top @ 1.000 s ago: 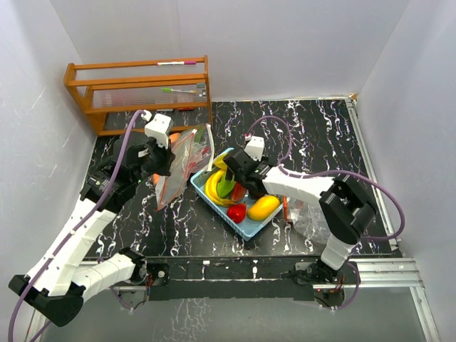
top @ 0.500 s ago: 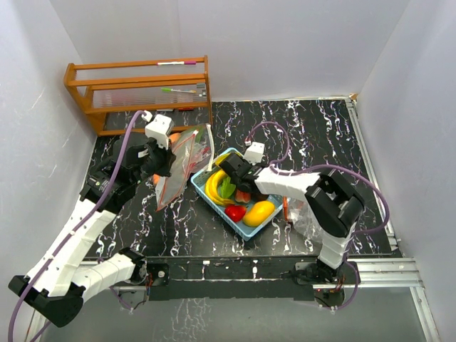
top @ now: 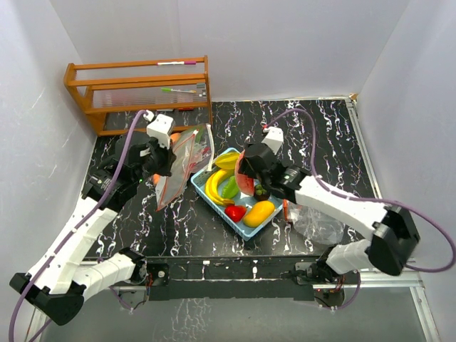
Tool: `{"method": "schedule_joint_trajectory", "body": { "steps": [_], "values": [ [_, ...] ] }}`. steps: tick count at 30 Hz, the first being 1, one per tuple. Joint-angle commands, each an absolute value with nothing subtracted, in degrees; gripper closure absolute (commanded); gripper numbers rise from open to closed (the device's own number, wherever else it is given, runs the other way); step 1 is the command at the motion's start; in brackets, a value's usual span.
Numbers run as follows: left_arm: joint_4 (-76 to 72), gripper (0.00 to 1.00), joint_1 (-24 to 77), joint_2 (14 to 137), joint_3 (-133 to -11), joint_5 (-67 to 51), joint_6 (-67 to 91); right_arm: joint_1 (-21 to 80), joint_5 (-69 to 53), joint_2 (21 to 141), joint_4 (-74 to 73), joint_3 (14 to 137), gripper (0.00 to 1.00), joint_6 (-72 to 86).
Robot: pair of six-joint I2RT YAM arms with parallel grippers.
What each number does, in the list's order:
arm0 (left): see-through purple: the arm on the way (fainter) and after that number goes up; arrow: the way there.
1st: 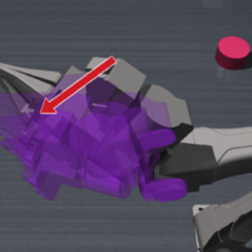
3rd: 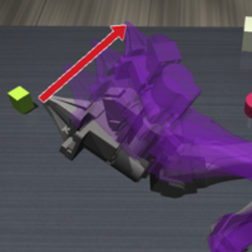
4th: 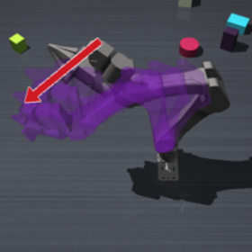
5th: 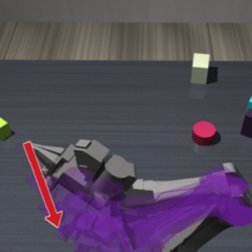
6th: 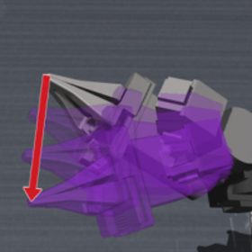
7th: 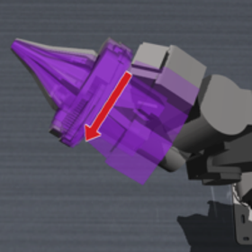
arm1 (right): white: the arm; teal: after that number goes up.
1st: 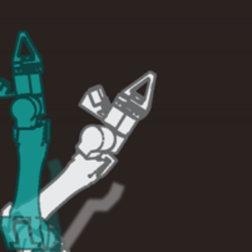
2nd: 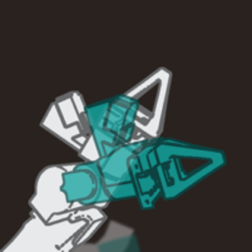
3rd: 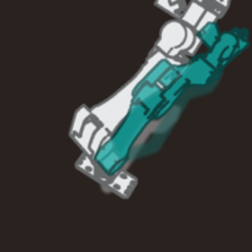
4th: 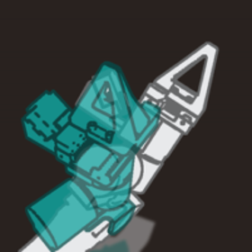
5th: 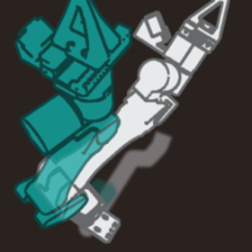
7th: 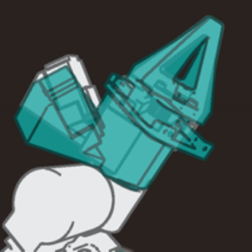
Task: Place the food in the zip-top bag and seal the zipper
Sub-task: Pick up the fake fruit from the bin, then place the fake fruit in the zipper food storage bag.
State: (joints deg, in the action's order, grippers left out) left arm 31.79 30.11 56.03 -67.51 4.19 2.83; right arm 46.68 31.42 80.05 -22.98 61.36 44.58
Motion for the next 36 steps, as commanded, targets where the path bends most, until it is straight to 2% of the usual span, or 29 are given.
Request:
{"method": "schedule_joint_trajectory", "body": {
  "steps": [1,6,11,14,23,36],
  "values": [
    [32.65,1.0,29.73,56.42,-69.76,5.08,2.46,46.92,21.97,70.33,-11.86,57.0,0.66,34.88],
    [31.93,1.0,29.77,56.61,-70.04,4.27,3.06,46.93,6.59,63.1,0.87,53.26,0.68,31.17],
    [31.21,1.0,29.81,56.27,-69.86,3.29,4.19,47.06,-11.57,66.15,16.17,52.38,0.69,33.37],
    [30.49,1.0,29.73,55.59,-69.59,2.2,5.16,47.28,-17.2,69.08,27.87,51.22,0.69,39.14],
    [28.49,1.0,29.79,54.15,-68.42,1.59,7.12,48.02,-19.65,77.94,57.62,46.77,0.7,54.73],
    [23.39,1.0,29.81,52.94,-63.26,0.0,10.17,49.87,-16.59,85.25,69.49,47.42,0.71,63.36]
  ]
}}
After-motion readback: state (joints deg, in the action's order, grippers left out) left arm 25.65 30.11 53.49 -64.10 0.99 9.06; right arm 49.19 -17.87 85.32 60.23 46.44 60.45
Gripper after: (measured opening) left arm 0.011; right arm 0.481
